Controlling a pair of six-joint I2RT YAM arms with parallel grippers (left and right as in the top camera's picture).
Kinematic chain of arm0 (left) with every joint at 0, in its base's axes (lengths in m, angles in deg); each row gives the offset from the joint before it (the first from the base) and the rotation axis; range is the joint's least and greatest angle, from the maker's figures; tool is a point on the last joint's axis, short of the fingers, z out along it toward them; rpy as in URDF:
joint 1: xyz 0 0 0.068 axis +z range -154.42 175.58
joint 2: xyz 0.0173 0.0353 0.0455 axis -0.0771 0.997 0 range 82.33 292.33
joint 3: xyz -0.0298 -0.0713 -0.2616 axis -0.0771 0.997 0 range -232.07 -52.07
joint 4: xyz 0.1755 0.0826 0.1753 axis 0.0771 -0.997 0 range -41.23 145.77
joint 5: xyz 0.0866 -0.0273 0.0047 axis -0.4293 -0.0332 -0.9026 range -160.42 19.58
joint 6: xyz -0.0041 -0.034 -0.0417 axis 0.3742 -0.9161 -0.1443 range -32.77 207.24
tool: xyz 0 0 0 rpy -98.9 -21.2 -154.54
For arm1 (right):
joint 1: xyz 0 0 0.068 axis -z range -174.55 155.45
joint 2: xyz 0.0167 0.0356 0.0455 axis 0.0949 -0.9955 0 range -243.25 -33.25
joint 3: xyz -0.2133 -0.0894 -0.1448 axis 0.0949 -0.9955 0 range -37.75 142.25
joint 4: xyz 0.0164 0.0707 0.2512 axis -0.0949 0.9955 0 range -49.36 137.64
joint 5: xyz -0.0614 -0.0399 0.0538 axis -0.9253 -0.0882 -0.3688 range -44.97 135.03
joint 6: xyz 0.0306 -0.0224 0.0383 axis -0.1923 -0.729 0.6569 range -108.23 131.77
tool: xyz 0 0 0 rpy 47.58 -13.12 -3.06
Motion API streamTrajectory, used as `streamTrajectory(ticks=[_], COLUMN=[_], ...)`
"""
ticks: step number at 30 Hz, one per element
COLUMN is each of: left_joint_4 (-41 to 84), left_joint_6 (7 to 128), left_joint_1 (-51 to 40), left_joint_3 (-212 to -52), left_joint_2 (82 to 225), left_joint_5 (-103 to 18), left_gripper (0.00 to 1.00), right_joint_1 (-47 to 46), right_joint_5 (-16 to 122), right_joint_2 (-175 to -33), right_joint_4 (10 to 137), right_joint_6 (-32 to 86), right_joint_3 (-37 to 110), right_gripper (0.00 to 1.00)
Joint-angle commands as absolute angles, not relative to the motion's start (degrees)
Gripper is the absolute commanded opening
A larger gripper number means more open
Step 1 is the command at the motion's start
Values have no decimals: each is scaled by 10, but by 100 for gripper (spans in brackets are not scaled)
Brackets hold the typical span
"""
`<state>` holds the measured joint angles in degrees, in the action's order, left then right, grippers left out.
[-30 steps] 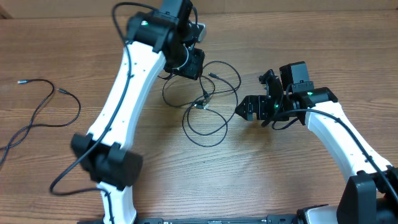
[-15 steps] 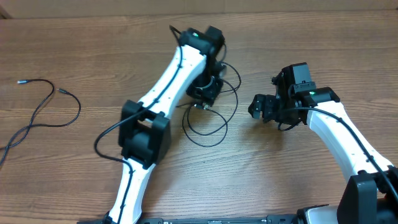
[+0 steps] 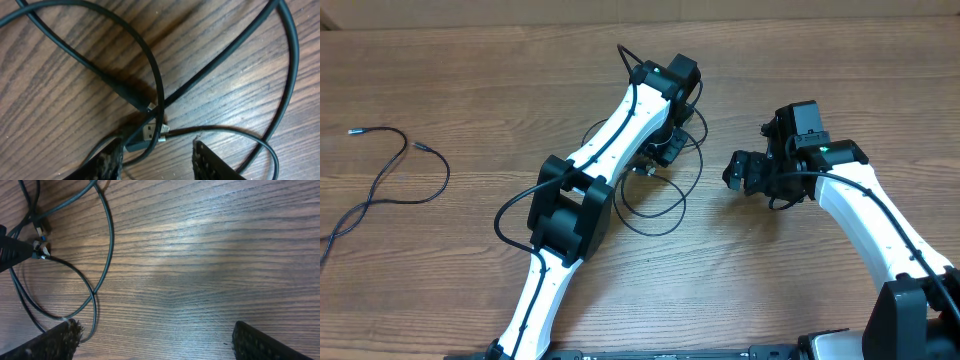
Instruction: Untangle cables
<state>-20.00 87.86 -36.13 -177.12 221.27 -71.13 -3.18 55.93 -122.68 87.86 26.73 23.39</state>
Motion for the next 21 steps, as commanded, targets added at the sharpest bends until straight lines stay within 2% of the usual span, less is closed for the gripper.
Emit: streamTrajectory(ticks=[1, 10, 21], left_joint_4=[-198, -195, -171], left_joint_6=[886, 885, 885], left_joint_1=[-365, -366, -366], left_joint_3=[-1770, -1769, -1740], left_joint_2=[2217, 2217, 2217], left_joint_5=[-718, -683, -682], left_gripper=[45, 41, 43], right_joint_1=[-30, -30, -30], right_joint_5=[551, 552, 552], right_joint_2=[-1224, -1224, -1224], right_joint_4=[878, 877, 880], right_joint_6=[270, 270, 270], right_joint_3=[245, 245, 245], right_gripper=[95, 95, 95])
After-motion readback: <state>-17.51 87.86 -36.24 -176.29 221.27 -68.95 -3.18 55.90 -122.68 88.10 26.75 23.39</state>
